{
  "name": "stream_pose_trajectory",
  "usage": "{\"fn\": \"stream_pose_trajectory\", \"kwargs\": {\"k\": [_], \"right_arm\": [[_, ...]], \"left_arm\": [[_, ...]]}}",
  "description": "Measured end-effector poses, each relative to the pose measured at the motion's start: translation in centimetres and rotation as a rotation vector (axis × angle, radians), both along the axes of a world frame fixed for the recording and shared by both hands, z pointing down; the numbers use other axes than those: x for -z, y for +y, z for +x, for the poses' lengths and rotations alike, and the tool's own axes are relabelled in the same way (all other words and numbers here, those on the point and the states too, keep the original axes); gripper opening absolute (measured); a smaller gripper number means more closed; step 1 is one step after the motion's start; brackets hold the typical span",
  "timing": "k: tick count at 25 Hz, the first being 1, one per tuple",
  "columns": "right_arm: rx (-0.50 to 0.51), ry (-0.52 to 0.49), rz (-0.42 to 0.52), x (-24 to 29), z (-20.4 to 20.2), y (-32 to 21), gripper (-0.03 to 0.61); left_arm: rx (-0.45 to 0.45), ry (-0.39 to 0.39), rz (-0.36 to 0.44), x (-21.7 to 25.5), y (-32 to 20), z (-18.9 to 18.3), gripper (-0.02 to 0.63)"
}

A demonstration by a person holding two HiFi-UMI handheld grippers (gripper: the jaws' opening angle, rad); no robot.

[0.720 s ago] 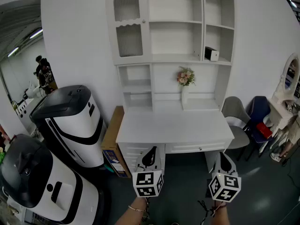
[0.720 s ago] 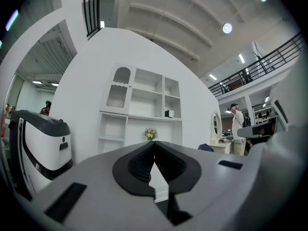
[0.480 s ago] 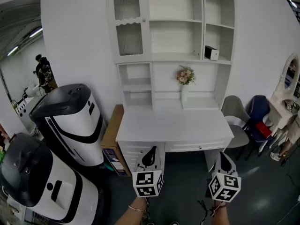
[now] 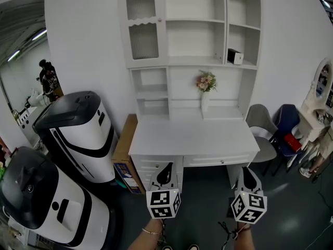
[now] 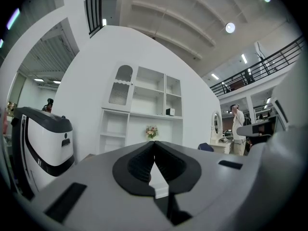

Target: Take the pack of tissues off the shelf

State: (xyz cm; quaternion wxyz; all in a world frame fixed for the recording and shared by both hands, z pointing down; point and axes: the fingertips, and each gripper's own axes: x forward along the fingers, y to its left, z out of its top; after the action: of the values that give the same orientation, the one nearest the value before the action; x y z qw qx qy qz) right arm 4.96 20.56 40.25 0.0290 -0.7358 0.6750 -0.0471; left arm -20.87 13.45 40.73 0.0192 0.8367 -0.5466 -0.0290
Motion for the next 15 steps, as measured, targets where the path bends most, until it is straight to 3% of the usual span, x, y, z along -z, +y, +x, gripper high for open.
{"fn": "stream_pose_trajectory", "kwargs": {"k": [5,15], "right_arm": [[-0.002,-0.006,0.009,0.2,0.2,0.0,0.093],[-0.019,-0.005,0.002,-0.1,1.0,-0.5,0.307]], "left_arm": [[0.007,0.003,-0.004,-0.2,-0.1,-0.1,0.018],[0.016,0.006,-0.011,-0.4,-0.6,0.0,0.018]]}}
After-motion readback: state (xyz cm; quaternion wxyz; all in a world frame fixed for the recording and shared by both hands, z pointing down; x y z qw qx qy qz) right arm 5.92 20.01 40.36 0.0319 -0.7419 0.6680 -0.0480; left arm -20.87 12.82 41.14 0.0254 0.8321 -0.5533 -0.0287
